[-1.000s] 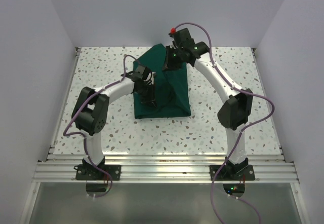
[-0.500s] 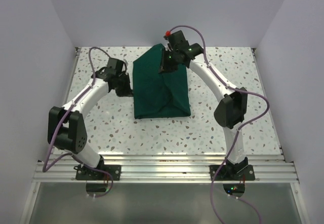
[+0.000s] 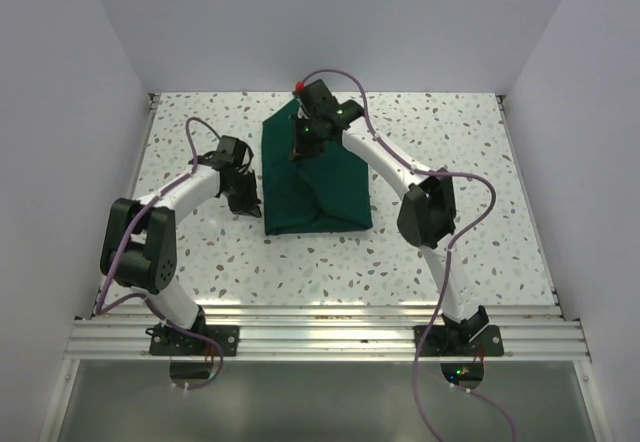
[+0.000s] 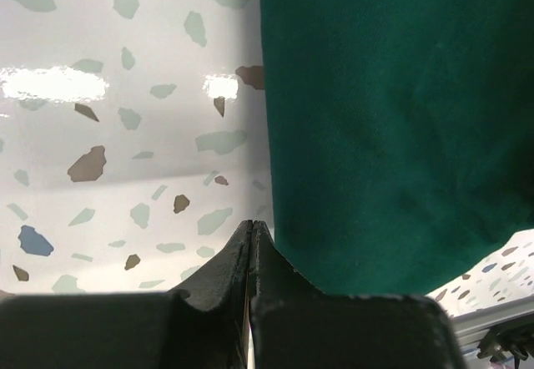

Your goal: Prepare the surgical pack

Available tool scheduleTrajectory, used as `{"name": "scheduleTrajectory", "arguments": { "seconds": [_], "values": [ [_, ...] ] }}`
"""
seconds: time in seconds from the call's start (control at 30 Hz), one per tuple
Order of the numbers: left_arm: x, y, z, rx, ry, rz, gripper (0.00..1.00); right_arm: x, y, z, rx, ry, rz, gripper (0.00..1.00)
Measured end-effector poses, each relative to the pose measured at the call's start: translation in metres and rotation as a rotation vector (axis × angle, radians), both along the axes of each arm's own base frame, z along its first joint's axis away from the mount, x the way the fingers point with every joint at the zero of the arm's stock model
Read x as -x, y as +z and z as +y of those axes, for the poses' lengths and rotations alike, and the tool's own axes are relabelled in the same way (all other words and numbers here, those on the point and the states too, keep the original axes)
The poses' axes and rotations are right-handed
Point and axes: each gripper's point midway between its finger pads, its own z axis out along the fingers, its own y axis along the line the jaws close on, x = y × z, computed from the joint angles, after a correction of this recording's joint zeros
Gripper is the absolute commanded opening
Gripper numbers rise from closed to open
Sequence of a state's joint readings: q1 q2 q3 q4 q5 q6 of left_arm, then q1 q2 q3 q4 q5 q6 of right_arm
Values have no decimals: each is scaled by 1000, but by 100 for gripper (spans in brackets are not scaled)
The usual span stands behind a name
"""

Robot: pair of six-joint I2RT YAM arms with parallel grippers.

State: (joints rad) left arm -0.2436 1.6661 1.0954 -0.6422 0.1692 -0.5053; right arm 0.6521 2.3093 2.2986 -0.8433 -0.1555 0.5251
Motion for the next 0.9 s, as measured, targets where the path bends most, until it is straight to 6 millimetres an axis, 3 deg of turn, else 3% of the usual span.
{"name": "scheduleTrajectory", "arguments": {
  "seconds": [0.5,0.9],
  "values": [
    [-2,-3,-15,34,-29,-12,0,31,-18,46,6,90,9,0],
    [3,-9,-14,32,-21,3,0,28,-58,52,43,93,46,0]
  ]
}}
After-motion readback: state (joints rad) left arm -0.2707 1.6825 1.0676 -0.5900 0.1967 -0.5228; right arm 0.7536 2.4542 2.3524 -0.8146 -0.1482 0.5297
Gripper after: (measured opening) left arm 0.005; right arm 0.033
